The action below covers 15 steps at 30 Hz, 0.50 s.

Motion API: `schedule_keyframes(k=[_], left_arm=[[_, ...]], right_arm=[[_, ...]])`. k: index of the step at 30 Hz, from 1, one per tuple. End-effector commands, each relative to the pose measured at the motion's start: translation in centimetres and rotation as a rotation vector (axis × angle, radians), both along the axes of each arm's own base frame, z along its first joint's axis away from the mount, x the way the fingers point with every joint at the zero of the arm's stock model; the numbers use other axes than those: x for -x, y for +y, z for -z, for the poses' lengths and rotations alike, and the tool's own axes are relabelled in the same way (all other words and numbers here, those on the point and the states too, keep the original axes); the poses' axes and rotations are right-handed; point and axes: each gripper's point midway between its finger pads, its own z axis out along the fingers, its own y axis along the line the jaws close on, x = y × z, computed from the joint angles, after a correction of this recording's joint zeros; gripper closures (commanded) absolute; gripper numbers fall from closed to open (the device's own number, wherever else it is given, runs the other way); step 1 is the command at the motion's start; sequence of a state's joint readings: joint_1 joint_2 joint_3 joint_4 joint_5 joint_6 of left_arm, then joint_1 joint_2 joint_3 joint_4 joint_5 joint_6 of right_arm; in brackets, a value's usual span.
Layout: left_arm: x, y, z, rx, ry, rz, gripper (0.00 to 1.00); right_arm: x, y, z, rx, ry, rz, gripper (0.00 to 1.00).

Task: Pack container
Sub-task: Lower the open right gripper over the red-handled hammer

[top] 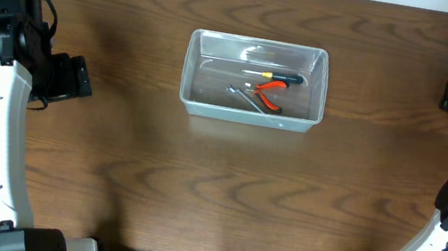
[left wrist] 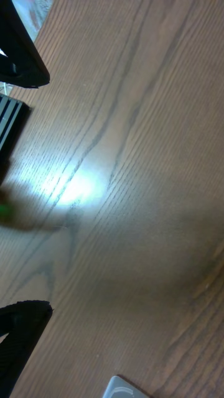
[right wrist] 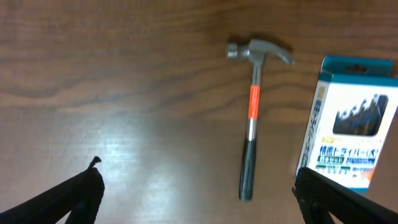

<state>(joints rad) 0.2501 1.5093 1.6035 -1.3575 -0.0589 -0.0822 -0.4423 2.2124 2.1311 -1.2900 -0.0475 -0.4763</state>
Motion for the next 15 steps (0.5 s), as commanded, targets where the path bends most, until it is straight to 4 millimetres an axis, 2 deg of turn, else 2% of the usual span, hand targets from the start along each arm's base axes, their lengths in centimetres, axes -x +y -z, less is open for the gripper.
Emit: schedule_keyframes(k=[1,9,15], left_arm=[[-0.1,0.2,-0.9,-0.007,-0.028,-0.01,0.02],[-0.1,0.2,-0.9,-0.007,-0.028,-0.01,0.02],[-0.1,0.2,-0.9,-0.007,-0.028,-0.01,0.02]], right_arm=[[0.6,-0.3,1.4,-0.027,0.015,0.021,0.01],[1.1,-1.2,3.4,-0.014,0.031,0.055,0.01],[1.6,-2.6,3.9,-0.02,0.022,0.134,0.01]])
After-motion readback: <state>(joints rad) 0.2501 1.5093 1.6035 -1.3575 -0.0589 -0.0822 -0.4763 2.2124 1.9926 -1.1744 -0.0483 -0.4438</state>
